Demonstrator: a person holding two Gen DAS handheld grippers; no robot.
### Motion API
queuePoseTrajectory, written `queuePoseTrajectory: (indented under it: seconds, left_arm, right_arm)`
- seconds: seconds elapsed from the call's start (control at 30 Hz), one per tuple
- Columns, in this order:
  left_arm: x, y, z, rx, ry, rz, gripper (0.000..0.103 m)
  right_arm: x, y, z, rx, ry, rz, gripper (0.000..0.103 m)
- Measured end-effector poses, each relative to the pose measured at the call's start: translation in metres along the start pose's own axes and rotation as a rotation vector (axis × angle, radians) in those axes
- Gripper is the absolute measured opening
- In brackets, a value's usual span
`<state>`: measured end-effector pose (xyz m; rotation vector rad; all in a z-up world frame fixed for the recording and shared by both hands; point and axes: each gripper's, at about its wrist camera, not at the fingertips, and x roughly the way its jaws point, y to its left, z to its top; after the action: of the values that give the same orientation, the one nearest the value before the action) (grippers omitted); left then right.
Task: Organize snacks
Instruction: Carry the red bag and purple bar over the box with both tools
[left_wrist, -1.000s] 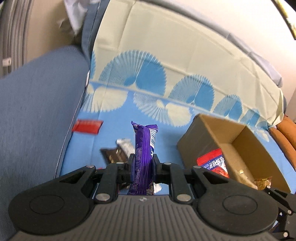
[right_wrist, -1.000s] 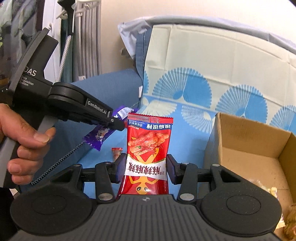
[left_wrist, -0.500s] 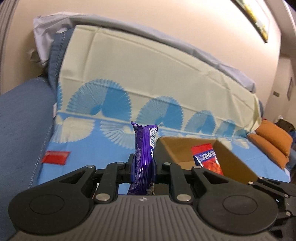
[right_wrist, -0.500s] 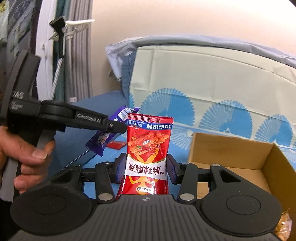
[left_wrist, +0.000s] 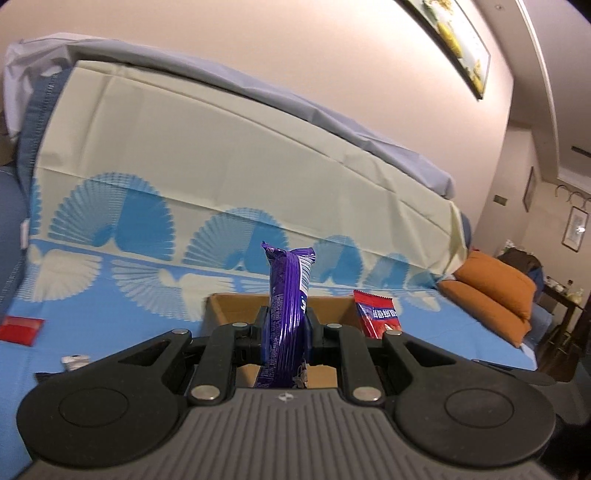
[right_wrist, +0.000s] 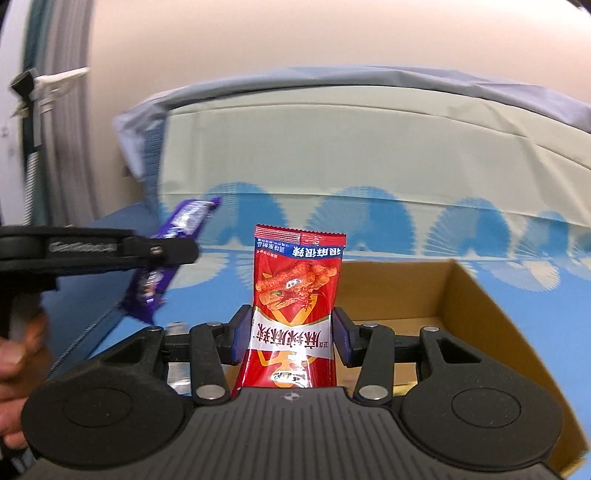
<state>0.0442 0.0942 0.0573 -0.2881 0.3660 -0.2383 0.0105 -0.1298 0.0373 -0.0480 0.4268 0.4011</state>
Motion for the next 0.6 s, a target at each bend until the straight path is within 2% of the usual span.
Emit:
queuePoseTrajectory:
  seconds: [0.23,0.6]
  left_arm:
    - [0.02,-0.031,-0.011,0.033,0.02,-0.066,0.018]
    - [0.034,-0.052,-0.026,0.099,0.048,-0.089,0.018]
  right_arm:
    - [0.004,-0.043,-0.007,0.082,0.015,-0.145,0.047]
    - [0.004,-0.067,-0.014,0.125,0.025,-0.201,0.047]
